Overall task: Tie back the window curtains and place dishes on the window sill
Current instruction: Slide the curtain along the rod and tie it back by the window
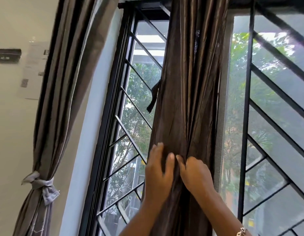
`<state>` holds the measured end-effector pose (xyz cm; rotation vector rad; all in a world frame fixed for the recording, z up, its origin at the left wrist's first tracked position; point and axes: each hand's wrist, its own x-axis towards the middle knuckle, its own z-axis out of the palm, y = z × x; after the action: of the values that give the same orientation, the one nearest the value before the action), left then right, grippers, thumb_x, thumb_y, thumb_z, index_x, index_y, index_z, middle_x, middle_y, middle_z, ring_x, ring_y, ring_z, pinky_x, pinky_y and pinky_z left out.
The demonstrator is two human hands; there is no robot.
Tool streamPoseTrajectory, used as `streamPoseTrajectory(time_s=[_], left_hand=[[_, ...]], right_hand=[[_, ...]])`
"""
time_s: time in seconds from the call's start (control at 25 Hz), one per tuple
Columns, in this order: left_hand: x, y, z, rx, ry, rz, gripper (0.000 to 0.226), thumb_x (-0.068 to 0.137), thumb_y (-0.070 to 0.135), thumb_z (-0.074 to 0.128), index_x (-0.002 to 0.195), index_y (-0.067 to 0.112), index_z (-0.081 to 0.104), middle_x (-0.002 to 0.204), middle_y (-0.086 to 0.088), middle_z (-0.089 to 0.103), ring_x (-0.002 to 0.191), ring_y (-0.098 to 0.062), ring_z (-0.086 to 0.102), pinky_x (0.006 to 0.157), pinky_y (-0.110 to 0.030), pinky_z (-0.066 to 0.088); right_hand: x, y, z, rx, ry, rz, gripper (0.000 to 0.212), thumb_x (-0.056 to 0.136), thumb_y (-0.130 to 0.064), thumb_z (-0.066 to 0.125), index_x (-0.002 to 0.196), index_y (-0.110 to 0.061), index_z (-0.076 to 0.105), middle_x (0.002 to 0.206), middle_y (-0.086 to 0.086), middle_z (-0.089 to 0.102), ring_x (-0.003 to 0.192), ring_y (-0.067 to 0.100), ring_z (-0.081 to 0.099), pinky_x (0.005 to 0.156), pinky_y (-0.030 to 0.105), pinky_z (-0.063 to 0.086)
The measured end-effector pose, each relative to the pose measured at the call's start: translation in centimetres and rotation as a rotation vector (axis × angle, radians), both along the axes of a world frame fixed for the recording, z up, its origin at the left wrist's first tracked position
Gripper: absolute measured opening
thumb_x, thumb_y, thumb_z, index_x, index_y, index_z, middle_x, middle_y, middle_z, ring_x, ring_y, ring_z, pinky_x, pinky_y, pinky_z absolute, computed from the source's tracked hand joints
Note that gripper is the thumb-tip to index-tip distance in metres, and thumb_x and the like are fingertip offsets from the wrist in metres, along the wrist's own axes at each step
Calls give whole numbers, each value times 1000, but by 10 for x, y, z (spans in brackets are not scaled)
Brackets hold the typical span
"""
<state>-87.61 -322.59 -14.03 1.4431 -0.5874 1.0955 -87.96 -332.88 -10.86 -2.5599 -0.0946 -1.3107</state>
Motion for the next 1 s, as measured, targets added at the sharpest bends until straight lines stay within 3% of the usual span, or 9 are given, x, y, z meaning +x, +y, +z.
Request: streamPoseTrajectory(time_s=[0.16, 0.28, 0.36, 0.48, 0.6, 0.68, 0.76, 0.88, 1.0], left_hand=[[34, 18, 72, -33, 83, 146, 41, 91, 25, 53, 124, -1, 51, 123, -17, 53, 119, -28, 47, 101, -34, 36], [58, 30, 119, -9, 167, 180, 51, 90, 37, 54, 124, -1, 50, 125, -19, 50, 119, -32, 46, 101, -41, 37], [67, 32, 151, -58, 191, 71, 52, 85, 38, 60, 120, 0, 52, 116, -18, 57, 111, -32, 53, 96, -40, 41], [71, 34, 182, -140, 211, -158, 28, 80, 31, 68, 85, 8, 55, 83, -11, 57, 90, -25, 58, 86, -38, 46], [69, 34, 195, -235, 140, -429, 19, 81, 20, 69, 93, 12, 56, 97, -13, 63, 91, -23, 60, 84, -34, 49], [61, 32, 202, -259, 116, -546, 16, 88, 25, 59, 101, 16, 54, 101, -12, 62, 82, -19, 59, 72, -26, 51], [53, 31, 209, -267, 205, -607, 26, 94, 41, 42, 98, 19, 55, 92, -8, 62, 76, -16, 58, 65, -25, 49], [44, 28, 214, -235, 276, -739, 51, 94, 52, 27, 90, 14, 60, 80, -7, 67, 71, -18, 64, 60, -26, 54], [31, 14, 209, -122, 237, -746, 59, 89, 56, 35, 111, 7, 61, 104, -13, 67, 97, -24, 64, 78, -31, 56]], right_hand=[[-2, 0, -3, 7, 26, 20, 48, 95, -48, 33, 57, -18, 36, 58, -8, 47, 65, 18, 58, 46, 23, 26], [-1, -3, -3, -33, 49, -45, 50, 95, -51, 30, 55, -21, 29, 52, -10, 35, 45, 5, 35, 40, 18, 23], [-1, -4, -2, -32, 78, -69, 50, 95, -52, 28, 55, -21, 29, 53, -8, 39, 44, 4, 34, 40, 19, 25], [-1, -1, 2, -48, 109, -105, 51, 95, -53, 26, 57, -19, 28, 56, -5, 41, 47, 4, 37, 43, 22, 27], [-1, -2, 5, -52, 128, -115, 50, 95, -53, 26, 57, -20, 26, 53, -5, 32, 44, 5, 29, 38, 16, 24], [1, -4, 5, -44, 126, -102, 50, 95, -53, 26, 58, -19, 26, 54, -4, 35, 51, 5, 45, 39, 17, 25], [5, -5, 5, -37, 126, -112, 47, 95, -52, 25, 64, -17, 31, 63, -2, 51, 78, 11, 63, 50, 19, 29], [15, -4, 4, -91, 124, -155, 35, 97, -45, 26, 89, -23, 51, 99, -1, 66, 98, 19, 62, 64, 24, 31], [24, 1, 8, -127, 171, -156, 24, 96, -25, 36, 105, -18, 56, 107, 2, 65, 103, 22, 59, 67, 25, 32]])
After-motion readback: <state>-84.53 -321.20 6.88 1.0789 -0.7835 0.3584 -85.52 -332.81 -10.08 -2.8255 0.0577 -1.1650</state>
